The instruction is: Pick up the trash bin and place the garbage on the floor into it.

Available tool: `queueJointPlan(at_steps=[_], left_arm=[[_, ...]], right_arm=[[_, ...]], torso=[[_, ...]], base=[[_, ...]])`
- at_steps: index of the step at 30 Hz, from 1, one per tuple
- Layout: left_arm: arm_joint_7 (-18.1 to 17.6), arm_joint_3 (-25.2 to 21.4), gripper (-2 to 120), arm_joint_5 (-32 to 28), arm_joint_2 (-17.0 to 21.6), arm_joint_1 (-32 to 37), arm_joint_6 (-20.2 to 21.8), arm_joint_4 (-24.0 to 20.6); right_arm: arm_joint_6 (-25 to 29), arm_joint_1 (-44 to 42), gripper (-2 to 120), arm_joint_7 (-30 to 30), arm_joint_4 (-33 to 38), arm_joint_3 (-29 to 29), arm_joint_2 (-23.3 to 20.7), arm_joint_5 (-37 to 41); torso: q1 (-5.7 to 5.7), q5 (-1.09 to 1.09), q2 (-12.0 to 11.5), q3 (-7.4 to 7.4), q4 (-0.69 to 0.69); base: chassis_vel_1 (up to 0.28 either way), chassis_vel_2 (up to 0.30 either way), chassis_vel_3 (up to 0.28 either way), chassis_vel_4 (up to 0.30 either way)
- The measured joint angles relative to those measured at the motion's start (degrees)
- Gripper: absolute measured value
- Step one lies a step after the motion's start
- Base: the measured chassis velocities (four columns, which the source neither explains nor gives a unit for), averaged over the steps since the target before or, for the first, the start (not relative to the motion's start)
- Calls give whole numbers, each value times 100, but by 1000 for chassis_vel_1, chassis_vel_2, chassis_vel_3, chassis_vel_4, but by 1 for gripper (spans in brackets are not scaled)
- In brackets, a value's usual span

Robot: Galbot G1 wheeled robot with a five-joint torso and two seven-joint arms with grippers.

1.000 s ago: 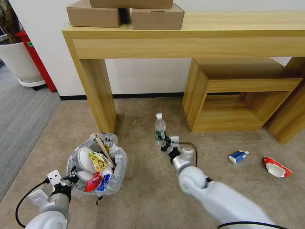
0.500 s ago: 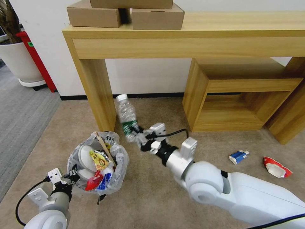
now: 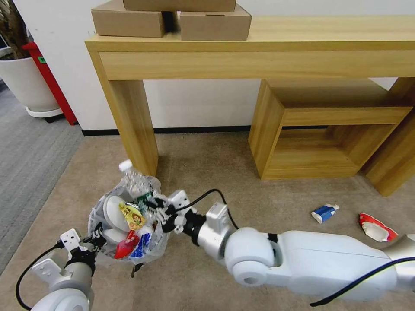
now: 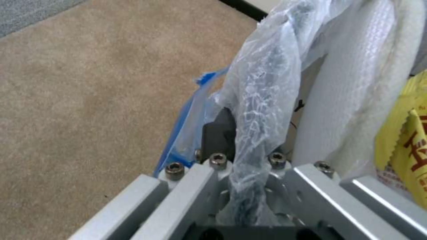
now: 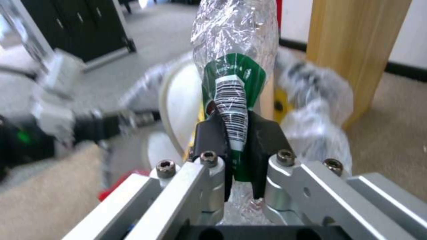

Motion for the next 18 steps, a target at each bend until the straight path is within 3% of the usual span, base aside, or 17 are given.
queueJointPlan(at_steps=[18], left_arm=[[13,-7,0,9,-35,76,-46,-121]], right_arm=[[-147,102,7,272,-847,-414,809,-30]], torso=[[0,0,0,0,0]], base=[[0,0,0,0]])
